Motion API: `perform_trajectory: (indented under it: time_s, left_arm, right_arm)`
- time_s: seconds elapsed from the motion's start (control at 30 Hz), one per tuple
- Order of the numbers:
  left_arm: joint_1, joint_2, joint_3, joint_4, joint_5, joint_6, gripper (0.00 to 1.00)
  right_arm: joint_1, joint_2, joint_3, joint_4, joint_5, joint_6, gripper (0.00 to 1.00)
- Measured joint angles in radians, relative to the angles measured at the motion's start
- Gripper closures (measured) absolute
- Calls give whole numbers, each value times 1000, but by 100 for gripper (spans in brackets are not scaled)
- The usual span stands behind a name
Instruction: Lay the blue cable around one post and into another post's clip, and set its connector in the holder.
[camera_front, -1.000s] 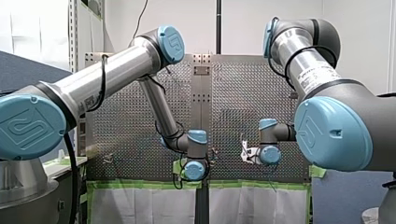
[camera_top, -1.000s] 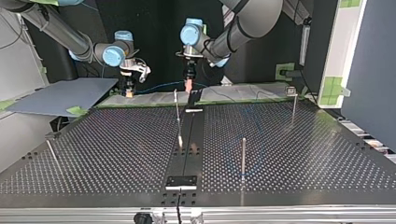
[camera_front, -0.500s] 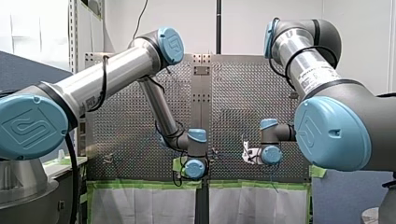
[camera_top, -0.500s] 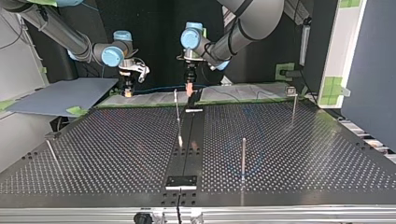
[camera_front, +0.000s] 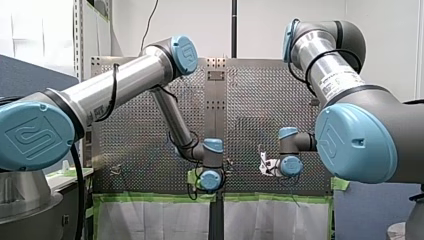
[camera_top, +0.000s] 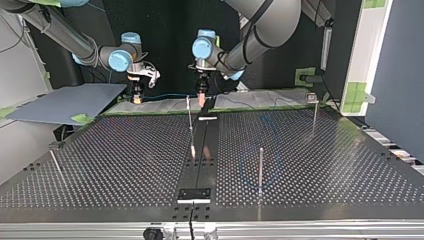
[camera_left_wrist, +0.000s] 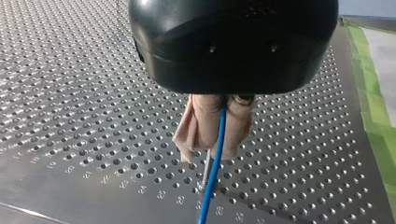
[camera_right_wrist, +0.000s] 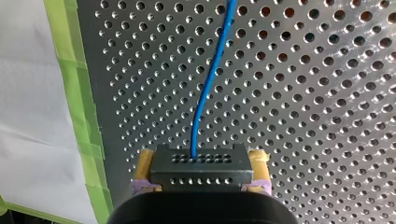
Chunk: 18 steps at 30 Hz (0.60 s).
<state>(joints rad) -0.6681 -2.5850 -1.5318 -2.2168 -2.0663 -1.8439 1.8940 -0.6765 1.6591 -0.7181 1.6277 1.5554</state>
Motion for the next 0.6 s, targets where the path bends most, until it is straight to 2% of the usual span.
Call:
perform_trajectory:
  time_s: [0.23, 0.6]
  left_arm:
    - [5, -1, 26, -15, 2, 10, 92]
    - [34, -7, 28, -24, 5, 15, 92]
  right_arm:
    - [-4, 0, 0, -8, 0, -2, 87]
    - [-15, 1, 0, -15, 0, -2, 87]
